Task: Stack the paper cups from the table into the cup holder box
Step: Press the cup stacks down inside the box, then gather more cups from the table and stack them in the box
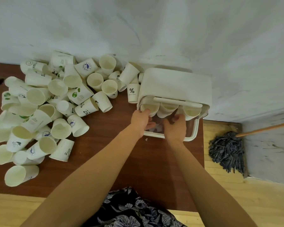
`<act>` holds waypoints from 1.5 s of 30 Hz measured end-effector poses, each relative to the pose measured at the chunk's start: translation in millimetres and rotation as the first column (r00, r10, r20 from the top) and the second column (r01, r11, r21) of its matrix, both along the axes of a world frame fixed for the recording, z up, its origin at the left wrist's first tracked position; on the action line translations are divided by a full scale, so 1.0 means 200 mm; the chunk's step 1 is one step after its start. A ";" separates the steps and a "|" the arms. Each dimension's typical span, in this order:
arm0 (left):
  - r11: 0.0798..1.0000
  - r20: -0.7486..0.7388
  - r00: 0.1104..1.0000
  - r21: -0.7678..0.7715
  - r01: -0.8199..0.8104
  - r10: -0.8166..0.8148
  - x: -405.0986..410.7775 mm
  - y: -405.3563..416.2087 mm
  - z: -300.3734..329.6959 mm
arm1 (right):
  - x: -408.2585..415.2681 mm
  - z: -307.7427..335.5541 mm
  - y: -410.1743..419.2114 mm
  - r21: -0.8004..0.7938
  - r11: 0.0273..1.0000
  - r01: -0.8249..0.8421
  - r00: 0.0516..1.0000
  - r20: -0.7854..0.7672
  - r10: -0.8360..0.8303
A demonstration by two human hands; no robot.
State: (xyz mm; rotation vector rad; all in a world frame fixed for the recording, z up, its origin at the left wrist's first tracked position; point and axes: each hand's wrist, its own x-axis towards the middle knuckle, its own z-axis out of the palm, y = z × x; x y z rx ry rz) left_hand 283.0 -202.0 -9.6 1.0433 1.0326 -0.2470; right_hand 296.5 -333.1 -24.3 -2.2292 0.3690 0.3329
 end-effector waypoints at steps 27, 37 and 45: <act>0.987 0.001 0.992 0.104 0.123 -0.124 0.00 -0.04 0.03 | -0.01 0.08 -0.18 -0.271 0.953 -0.133 0.968 0.169 0.183; 0.554 -0.233 0.860 0.682 0.477 -0.453 -0.49 0.33 0.08 | -0.38 0.06 0.13 -0.127 0.845 -0.520 0.850 0.021 0.526; 0.287 -0.372 0.863 0.833 0.473 -0.341 -0.84 0.92 0.02 | -0.56 0.05 0.60 -0.004 0.702 -0.712 0.698 -0.117 0.707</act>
